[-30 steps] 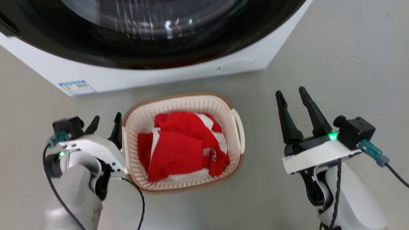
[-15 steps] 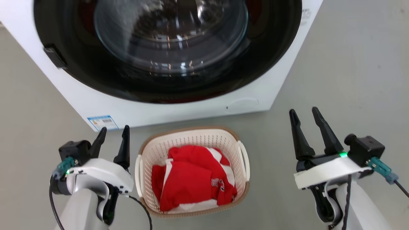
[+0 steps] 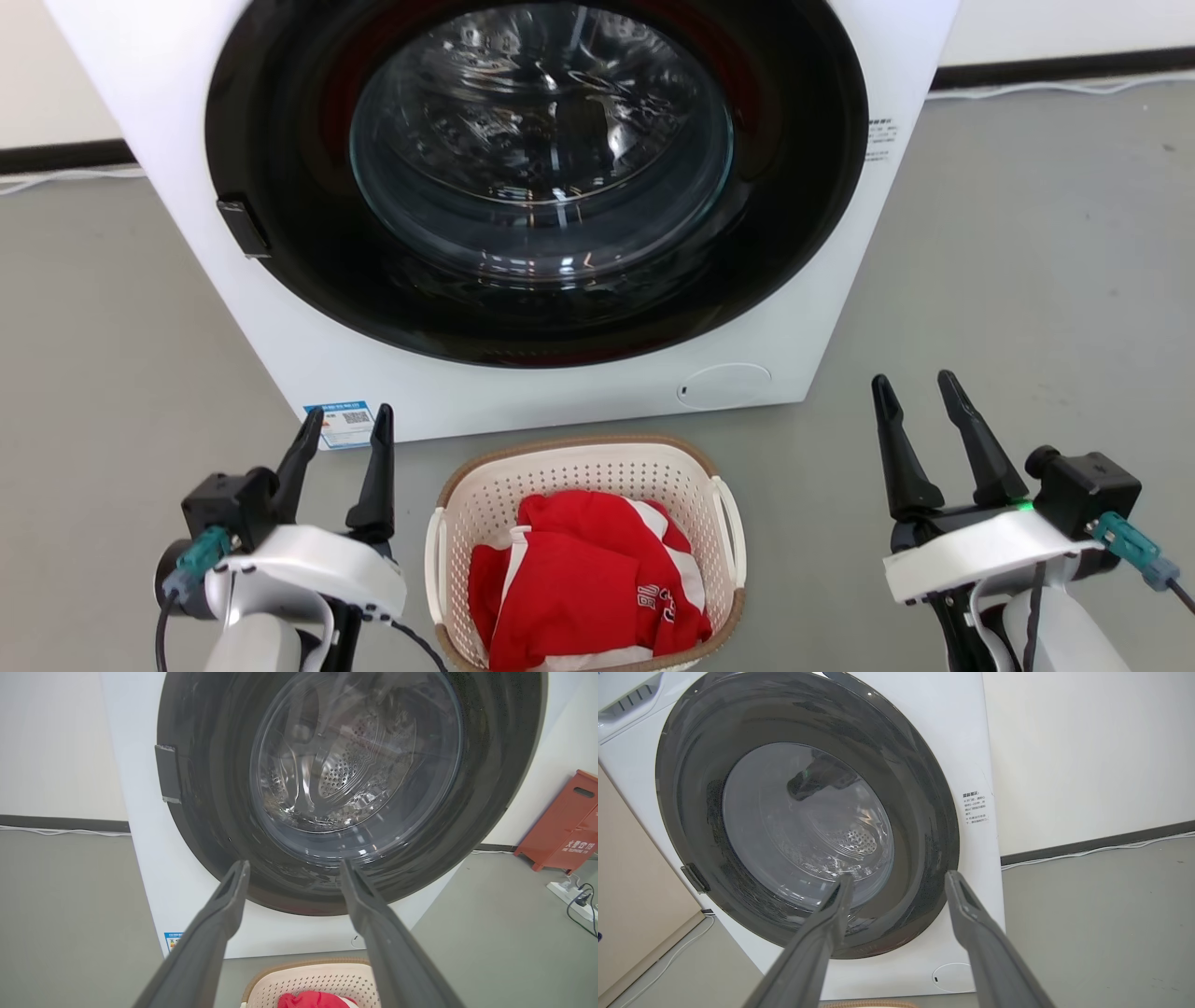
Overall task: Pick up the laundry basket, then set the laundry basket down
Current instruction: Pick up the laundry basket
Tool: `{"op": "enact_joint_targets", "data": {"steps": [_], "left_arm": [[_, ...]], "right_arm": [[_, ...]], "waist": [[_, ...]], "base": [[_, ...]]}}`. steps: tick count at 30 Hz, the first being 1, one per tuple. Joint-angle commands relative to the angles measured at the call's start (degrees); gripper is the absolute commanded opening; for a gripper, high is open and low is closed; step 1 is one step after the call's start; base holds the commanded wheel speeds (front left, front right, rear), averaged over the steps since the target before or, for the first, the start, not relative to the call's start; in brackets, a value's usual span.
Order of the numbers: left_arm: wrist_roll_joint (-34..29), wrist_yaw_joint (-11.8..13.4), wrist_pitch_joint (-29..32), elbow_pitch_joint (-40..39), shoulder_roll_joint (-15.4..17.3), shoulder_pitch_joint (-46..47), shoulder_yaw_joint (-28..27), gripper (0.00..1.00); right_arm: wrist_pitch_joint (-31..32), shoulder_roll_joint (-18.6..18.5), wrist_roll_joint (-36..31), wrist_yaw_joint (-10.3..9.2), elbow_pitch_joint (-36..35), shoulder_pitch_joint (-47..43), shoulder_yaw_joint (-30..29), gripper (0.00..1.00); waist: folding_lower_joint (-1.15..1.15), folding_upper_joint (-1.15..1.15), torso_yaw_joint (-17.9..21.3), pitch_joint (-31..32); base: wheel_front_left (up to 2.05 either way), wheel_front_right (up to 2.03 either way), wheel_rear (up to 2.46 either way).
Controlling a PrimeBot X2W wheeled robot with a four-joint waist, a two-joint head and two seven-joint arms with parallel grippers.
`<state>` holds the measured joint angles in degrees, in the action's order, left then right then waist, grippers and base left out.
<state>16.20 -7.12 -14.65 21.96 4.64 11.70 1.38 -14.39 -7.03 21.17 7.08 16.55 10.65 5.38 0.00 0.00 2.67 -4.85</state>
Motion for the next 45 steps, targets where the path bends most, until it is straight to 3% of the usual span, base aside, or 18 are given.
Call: {"op": "enact_joint_targets", "data": {"steps": [1,13,36,45], "left_arm": [[-0.9,0.0,-0.3,-2.5,0.4,0.1,-2.0,1.0],[-2.1,0.1,-0.3,-6.4,-1.0,-3.2,-3.0,1.0],[-2.3,0.1,-0.3,-6.5,-1.7,-3.4,-3.4,1.0],[-0.3,0.0,-0.3,-4.8,-1.7,-1.2,-3.9,1.0]], "right_arm": [[-0.6,-0.5,-1.1,0.41,-1.6,0.2,0.8,1.0],[-0.6,-0.4,-2.0,0.41,-1.5,-1.3,-0.3,1.0],[-0.6,-0.9,-1.8,0.41,-1.4,-1.0,0.1,1.0],[-0.6,-1.4,-1.2,0.41,-1.2,0.0,0.4,1.0]], "waist": [[0.0,0.0,-0.3,0.5],[0.0,0.0,-1.0,1.2],[0.0,0.0,-0.7,0.7],[0.0,0.0,-0.8,-3.0]], "base": [[0.0,0.0,0.0],[0.0,0.0,0.0],[0.0,0.0,0.0],[0.0,0.0,0.0]]}}
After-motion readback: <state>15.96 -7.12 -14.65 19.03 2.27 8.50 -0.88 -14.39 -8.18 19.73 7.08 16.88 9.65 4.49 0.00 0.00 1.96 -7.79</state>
